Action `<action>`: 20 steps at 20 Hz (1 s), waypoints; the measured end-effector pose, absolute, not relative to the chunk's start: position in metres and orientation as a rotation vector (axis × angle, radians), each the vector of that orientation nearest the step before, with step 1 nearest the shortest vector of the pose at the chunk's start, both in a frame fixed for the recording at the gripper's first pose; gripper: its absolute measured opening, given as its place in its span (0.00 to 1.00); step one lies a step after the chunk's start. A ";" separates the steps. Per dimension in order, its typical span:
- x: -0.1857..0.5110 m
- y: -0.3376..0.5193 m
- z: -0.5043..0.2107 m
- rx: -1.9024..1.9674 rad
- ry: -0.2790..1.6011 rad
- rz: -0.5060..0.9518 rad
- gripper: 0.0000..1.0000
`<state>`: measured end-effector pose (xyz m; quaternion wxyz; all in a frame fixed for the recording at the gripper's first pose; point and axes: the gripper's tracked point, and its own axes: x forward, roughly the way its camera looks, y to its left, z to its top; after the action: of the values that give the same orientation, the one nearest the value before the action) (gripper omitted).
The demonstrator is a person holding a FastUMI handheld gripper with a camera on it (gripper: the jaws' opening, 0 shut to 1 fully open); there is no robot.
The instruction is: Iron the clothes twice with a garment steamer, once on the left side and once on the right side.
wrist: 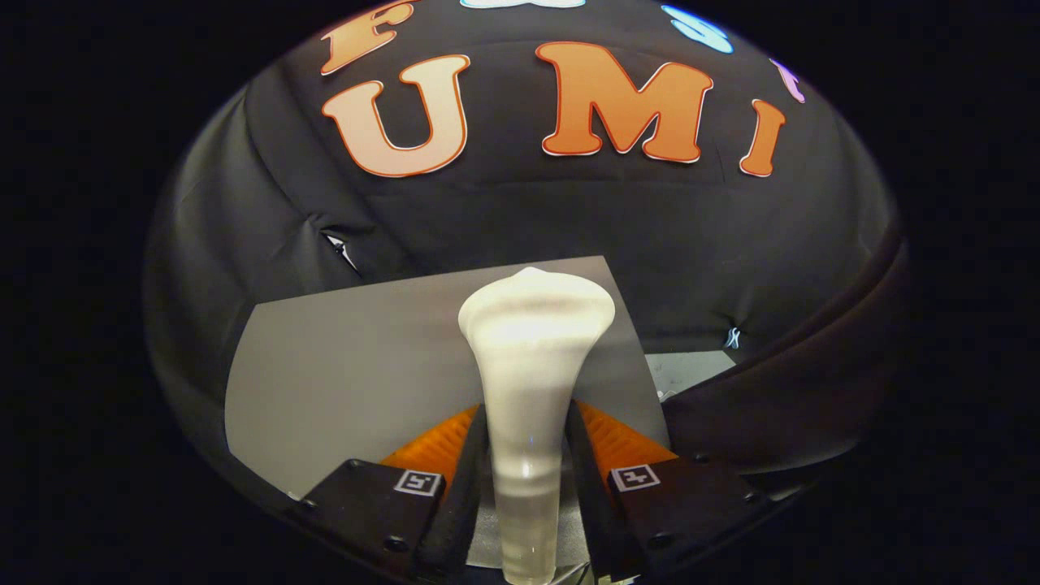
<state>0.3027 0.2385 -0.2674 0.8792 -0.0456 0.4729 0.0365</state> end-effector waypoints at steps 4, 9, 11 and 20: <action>0.301 0.255 -0.256 -0.132 0.938 0.122 0.51; 0.284 0.268 -0.227 -0.196 0.860 0.191 0.48; 0.276 0.270 -0.214 -0.196 0.827 0.213 0.48; 0.219 0.270 -0.170 -0.120 0.709 0.332 0.37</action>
<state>0.2187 0.2702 -0.1699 0.9226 -0.0583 0.3453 0.1616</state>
